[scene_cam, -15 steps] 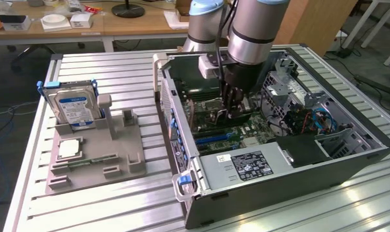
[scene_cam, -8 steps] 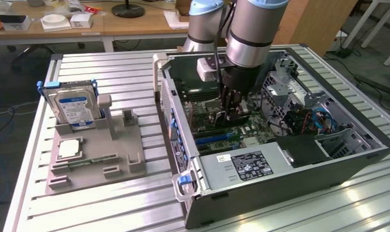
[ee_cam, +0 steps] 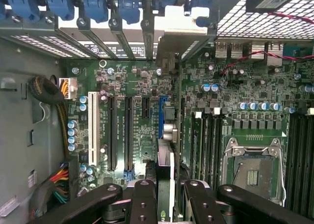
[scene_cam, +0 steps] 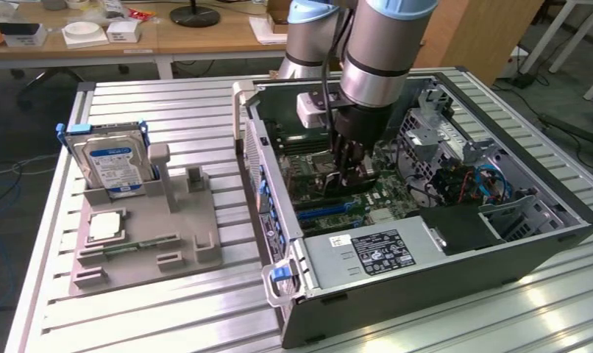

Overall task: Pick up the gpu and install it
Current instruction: 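Insert the gpu into the slot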

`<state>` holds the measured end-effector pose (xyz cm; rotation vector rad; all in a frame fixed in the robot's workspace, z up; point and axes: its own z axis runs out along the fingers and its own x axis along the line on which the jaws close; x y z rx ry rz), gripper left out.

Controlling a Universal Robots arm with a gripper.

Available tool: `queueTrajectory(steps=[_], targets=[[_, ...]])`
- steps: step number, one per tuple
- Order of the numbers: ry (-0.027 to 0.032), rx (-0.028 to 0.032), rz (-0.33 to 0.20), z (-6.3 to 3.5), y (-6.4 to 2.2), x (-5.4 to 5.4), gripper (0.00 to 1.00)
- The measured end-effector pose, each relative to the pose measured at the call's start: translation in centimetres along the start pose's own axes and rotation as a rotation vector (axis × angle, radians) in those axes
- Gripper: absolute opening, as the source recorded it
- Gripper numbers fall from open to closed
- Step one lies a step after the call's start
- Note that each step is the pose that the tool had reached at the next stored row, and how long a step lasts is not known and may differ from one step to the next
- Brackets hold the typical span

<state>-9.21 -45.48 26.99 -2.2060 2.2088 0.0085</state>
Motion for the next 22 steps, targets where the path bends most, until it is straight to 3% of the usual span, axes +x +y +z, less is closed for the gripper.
queueTrajectory(steps=[22], targets=[[0.0,-0.0001,0.0,0.84,0.32,0.52,0.27]])
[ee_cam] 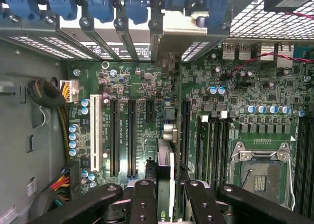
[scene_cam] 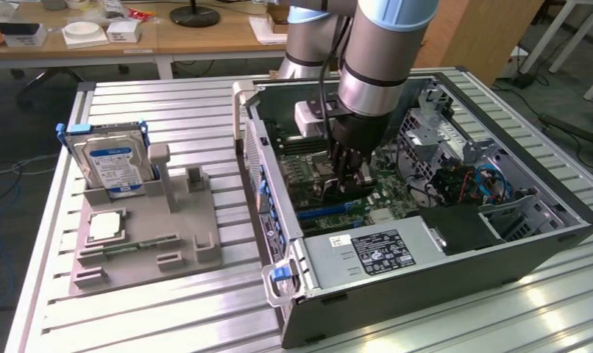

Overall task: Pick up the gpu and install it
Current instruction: 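Insert the gpu into the slot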

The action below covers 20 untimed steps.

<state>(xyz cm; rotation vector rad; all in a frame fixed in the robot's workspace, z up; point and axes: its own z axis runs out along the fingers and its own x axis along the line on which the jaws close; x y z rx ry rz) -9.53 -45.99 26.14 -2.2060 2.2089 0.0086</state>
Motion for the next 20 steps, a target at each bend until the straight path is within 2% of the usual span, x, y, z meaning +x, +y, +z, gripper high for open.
queueTrajectory(steps=[20], targets=[[0.0,0.0,0.0,1.13,0.59,0.0,0.27]])
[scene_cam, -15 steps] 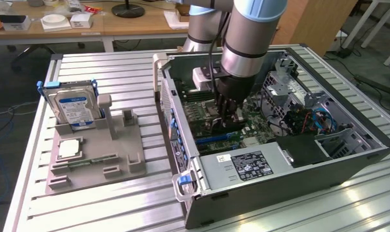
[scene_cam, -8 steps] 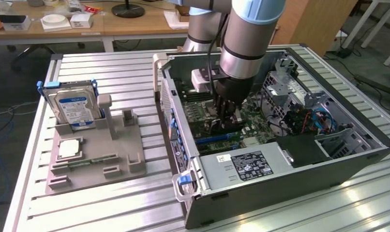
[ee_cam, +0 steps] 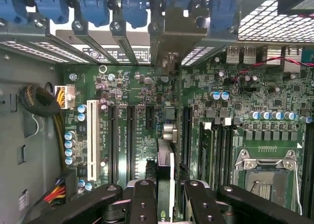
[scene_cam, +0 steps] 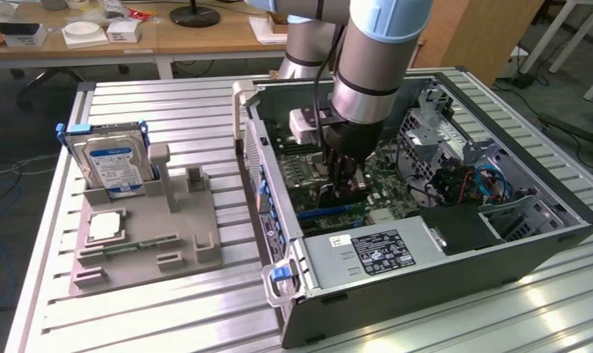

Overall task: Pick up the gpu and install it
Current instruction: 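Insert the gpu into the slot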

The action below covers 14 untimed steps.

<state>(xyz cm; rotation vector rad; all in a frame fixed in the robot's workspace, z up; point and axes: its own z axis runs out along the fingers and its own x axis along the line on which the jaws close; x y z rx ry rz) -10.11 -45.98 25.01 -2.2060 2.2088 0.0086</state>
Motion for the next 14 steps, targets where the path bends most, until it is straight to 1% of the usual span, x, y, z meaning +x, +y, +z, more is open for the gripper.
queueTrajectory(steps=[10,14], targets=[[0.0,0.0,0.0,0.71,0.13,0.01,0.27],[0.0003,-0.0002,0.0,0.76,0.15,0.02,0.27]])
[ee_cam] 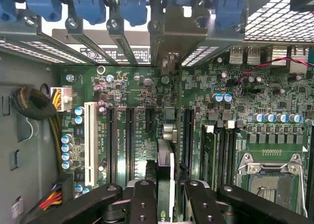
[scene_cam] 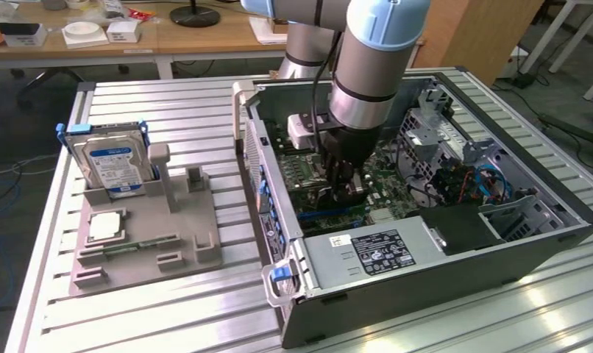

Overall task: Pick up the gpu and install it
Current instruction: 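Insert the gpu into the slot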

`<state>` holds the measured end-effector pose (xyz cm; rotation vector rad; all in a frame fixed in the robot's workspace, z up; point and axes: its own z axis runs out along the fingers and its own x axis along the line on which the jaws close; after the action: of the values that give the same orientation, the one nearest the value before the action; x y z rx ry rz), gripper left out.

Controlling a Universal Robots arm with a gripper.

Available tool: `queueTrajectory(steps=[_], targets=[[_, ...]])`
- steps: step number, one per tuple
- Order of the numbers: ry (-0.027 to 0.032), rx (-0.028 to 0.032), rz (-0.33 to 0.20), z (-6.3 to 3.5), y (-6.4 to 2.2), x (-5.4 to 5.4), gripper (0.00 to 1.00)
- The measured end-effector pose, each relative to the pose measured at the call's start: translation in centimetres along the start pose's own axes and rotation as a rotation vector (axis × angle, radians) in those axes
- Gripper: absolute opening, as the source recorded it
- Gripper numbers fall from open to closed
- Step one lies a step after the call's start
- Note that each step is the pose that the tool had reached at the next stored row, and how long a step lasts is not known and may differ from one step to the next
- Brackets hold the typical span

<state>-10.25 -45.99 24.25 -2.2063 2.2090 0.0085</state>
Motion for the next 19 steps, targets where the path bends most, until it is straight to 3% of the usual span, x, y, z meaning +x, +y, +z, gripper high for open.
queueTrajectory(steps=[19], targets=[[-0.0004,0.0003,0.0,-0.07,0.0,-0.01,0.27]])
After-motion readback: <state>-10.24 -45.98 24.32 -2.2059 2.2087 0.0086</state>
